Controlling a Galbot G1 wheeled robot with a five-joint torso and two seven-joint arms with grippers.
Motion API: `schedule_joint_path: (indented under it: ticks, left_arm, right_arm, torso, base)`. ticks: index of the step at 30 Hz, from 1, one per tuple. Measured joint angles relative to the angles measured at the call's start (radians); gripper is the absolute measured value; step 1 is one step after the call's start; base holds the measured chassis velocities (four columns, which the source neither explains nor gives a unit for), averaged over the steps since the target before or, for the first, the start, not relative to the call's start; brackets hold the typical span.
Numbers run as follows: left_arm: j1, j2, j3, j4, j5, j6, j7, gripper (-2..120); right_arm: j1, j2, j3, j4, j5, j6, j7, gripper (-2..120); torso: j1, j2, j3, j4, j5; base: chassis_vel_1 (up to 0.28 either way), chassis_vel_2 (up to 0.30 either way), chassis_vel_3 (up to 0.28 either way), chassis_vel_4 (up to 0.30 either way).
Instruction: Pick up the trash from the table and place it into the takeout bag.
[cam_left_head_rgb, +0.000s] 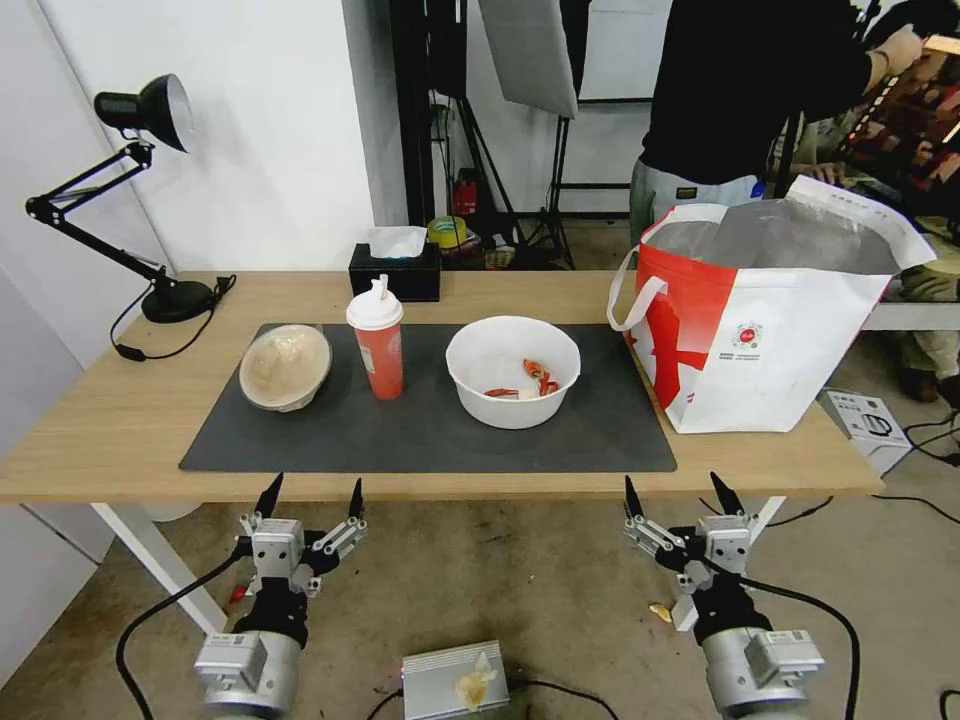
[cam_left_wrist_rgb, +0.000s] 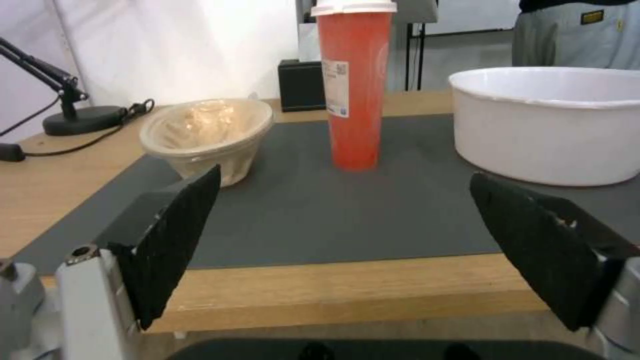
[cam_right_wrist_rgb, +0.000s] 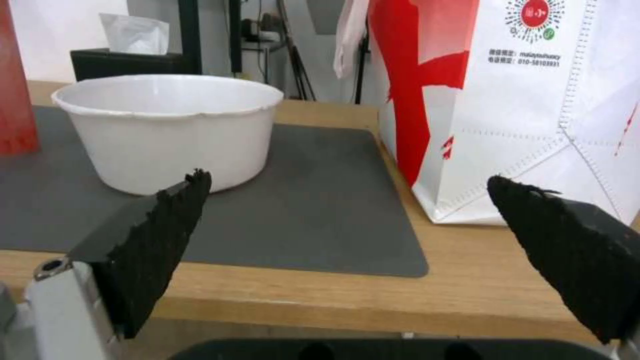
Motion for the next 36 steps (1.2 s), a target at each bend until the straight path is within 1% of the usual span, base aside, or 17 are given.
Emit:
schedule_joint_path:
  ticks: [4,6,8,9,10,12,13,14,18,19,22,23,25,26,27,30,36]
  left_arm:
    - [0.006,-0.002,0.005,-0.001,-0.002,0.000,-0.005,100]
    - [0.056,-0.018,0.053,-0.024,-0.030,-0.019,-0.048,100]
    - [0.152,-0.049,0.138,-0.064,-0.081,-0.053,-0.123,100]
    - [0.178,-0.058,0.160,-0.074,-0.094,-0.064,-0.145,100]
    - [0.178,-0.058,0.160,-0.074,-0.094,-0.064,-0.145,100]
    - [0.192,-0.064,0.168,-0.080,-0.107,-0.086,-0.164,100]
    - [0.192,-0.065,0.168,-0.080,-0.110,-0.097,-0.165,100]
    - [0.192,-0.065,0.168,-0.080,-0.110,-0.097,-0.165,100]
    - [0.192,-0.066,0.165,-0.080,-0.111,-0.119,-0.141,100]
    - [0.192,-0.066,0.165,-0.080,-0.111,-0.119,-0.141,100]
    - [0.188,-0.066,0.164,-0.072,-0.111,-0.143,-0.128,100]
    - [0.188,-0.066,0.164,-0.072,-0.111,-0.143,-0.128,100]
    - [0.186,-0.065,0.163,-0.069,-0.111,-0.155,-0.122,100]
    - [0.186,-0.065,0.163,-0.069,-0.111,-0.156,-0.122,100]
    - [0.186,-0.064,0.162,-0.069,-0.111,-0.159,-0.120,100]
    - [0.186,-0.063,0.161,-0.071,-0.111,-0.162,-0.119,100]
    - [0.189,-0.061,0.159,-0.083,-0.111,-0.182,-0.104,100]
  right_arm:
    - [0.000,0.000,0.000,0.000,0.000,0.000,0.000,100]
    - [0.000,0.000,0.000,0.000,0.000,0.000,0.000,100]
    - [0.002,-0.006,-0.002,0.001,0.004,-0.005,0.000,100]
    - [0.006,-0.020,-0.007,0.004,0.012,-0.018,0.001,100]
    - [0.006,-0.020,-0.007,0.004,0.012,-0.018,0.001,100]
    - [0.029,-0.078,-0.027,0.021,0.049,-0.074,0.009,100]
    - [0.042,-0.110,-0.039,0.030,0.069,-0.106,0.013,100]
    - [0.042,-0.110,-0.039,0.030,0.069,-0.106,0.013,100]
    - [0.097,-0.254,-0.089,0.071,0.161,-0.248,0.034,100]
    - [0.097,-0.254,-0.089,0.071,0.161,-0.248,0.034,100]
    - [0.135,-0.352,-0.123,0.099,0.224,-0.344,0.048,100]
    - [0.135,-0.352,-0.123,0.099,0.224,-0.344,0.048,100]
    - [0.162,-0.426,-0.149,0.119,0.270,-0.416,0.058,100]
    - [0.168,-0.438,-0.153,0.123,0.278,-0.429,0.060,100]
    - [0.184,-0.487,-0.172,0.135,0.310,-0.471,0.063,100]
    - [0.190,-0.509,-0.186,0.137,0.326,-0.490,0.063,100]
    - [0.191,-0.504,-0.197,0.133,0.311,-0.486,0.059,100]
  torso:
    - [0.000,0.000,0.000,-0.0001,0.0000]
    - [0.000,0.000,0.000,-0.0003,-0.0002]
    - [0.000,0.000,0.000,0.0002,0.0003]
    - [0.000,0.000,0.000,0.0001,0.0008]
    - [0.000,0.000,0.000,0.0001,0.0008]
    - [0.000,0.000,0.000,-0.0001,0.0002]
    - [0.000,0.000,0.000,0.0000,0.0002]
    - [0.000,0.000,0.000,0.0000,0.0002]
    - [0.000,0.000,0.000,0.0000,0.0002]
    - [0.000,0.000,0.000,0.0000,0.0002]
    - [0.000,0.000,0.000,0.0000,0.0001]
    - [0.000,0.000,0.000,0.0000,0.0001]
    - [0.000,0.000,0.000,0.0000,0.0002]
    - [0.000,0.000,0.000,0.0000,0.0002]
    - [0.000,0.000,0.000,0.0002,-0.0001]
    - [0.000,0.000,0.000,0.0000,0.0000]
    - [0.000,0.000,0.000,-0.0001,0.0000]
  base:
    - [0.000,0.000,0.000,0.000]
    - [0.000,0.000,0.000,0.000]
    - [0.000,0.000,0.000,0.000]
    - [0.000,0.000,0.000,0.000]
    - [0.000,0.000,0.000,0.000]
    - [0.000,0.000,0.000,0.000]
    - [0.000,0.000,0.000,0.000]
    - [0.000,0.000,0.000,0.000]
    - [0.000,0.000,0.000,0.000]
    - [0.000,0.000,0.000,0.000]
    - [0.000,0.000,0.000,0.000]
    - [0.000,0.000,0.000,0.000]
    - [0.000,0.000,0.000,0.000]
    - [0.000,0.000,0.000,0.000]
    - [0.000,0.000,0.000,0.000]
    - [0.000,0.000,0.000,0.000]
    - [0.000,0.000,0.000,0.000]
